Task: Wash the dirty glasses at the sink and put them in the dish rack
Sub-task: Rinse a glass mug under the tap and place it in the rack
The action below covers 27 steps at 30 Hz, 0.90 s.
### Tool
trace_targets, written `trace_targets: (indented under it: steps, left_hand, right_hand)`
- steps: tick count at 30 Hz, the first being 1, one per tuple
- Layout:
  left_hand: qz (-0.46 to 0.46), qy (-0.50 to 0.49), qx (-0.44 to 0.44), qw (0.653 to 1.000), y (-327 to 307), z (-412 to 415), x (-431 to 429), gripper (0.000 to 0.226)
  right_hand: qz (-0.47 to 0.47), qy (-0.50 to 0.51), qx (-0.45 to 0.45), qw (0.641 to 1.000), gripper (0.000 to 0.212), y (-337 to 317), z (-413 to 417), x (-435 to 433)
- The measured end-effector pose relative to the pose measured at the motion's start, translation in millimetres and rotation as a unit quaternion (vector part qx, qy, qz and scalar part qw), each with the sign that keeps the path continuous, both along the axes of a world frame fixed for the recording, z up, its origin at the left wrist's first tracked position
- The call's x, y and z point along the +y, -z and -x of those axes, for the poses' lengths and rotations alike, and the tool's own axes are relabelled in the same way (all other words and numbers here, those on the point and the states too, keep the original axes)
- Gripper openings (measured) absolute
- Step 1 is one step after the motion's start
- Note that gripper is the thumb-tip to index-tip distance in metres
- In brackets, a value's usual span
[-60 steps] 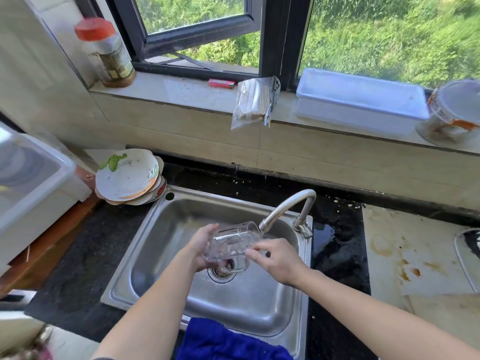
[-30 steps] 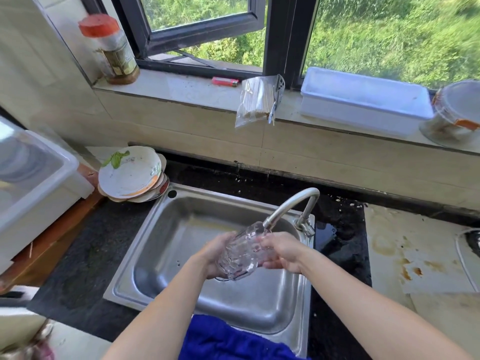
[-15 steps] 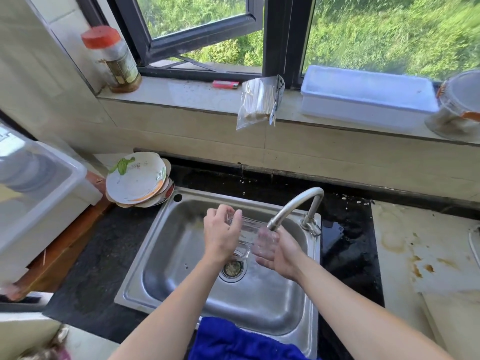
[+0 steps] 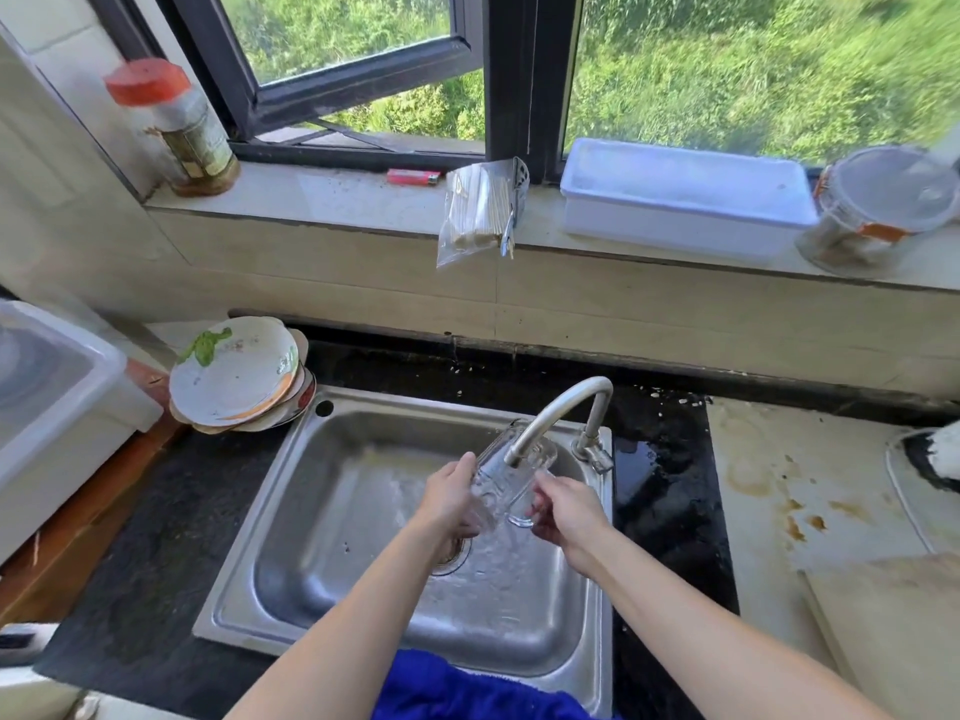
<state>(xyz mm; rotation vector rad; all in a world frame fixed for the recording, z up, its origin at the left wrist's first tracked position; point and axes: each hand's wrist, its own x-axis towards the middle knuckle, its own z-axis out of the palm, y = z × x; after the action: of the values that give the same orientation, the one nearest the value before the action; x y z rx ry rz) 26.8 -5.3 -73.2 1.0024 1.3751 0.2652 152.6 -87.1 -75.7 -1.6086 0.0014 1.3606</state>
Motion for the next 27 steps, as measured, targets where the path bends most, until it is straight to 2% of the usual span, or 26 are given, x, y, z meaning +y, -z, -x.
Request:
trace_targets:
  steps: [2,5,7,11,13,15,17,19,21,24,27]
  left_hand:
    - [-0.033,0.088,0.029,0.995,-2,-7,1,0.04]
    - [-0.077,0.156,0.044,0.984,-8,-27,5,0.031]
    - [-0.077,0.144,0.01,0.987,-5,-40,7,0.023]
    - [-0.043,0.147,0.026,0.988,4,-44,-10,0.03]
    - [-0.005,0.127,0.028,0.991,2,-41,-14,0.032]
    - [0.019,0.056,0.02,0.998,-6,-43,-8,0.03]
    - [-0.029,0.039,0.048,0.998,-3,-44,1,0.036]
    - [-0.077,0.073,0.04,0.994,1,-47,-2,0.023]
    - [-0.094,0.092,0.039,0.991,5,-47,-10,0.024]
    - [-0.116,0.091,0.024,0.989,-1,-39,-5,0.02]
    - [-0.106,0.128,-0.014,0.986,-9,-26,10,0.04]
  right_hand:
    - [-0.009,0.015,0.004,1.0,0.022,-3,-6,-2]
    - [-0.017,-0.036,-0.043,0.998,0.018,-7,-11,-6]
    - [-0.022,-0.059,-0.077,0.995,0.021,-9,-12,-5]
    - [-0.023,0.026,-0.091,0.995,0.028,-11,-21,3]
    - [-0.012,-0.009,-0.085,0.996,0.028,-13,-21,-3]
    - [0.001,-0.091,-0.071,0.993,0.026,-13,-15,-12]
    - [0.001,-0.117,-0.057,0.991,0.025,-14,-15,-13]
    - [-0.01,-0.077,-0.065,0.995,0.027,-14,-19,-3]
    - [-0.011,-0.029,-0.07,0.997,0.028,-16,-25,6]
    - [-0.008,-0.088,0.021,0.996,0.027,-20,-29,5]
    - [-0.023,-0.17,0.131,0.976,0.033,-22,-35,1]
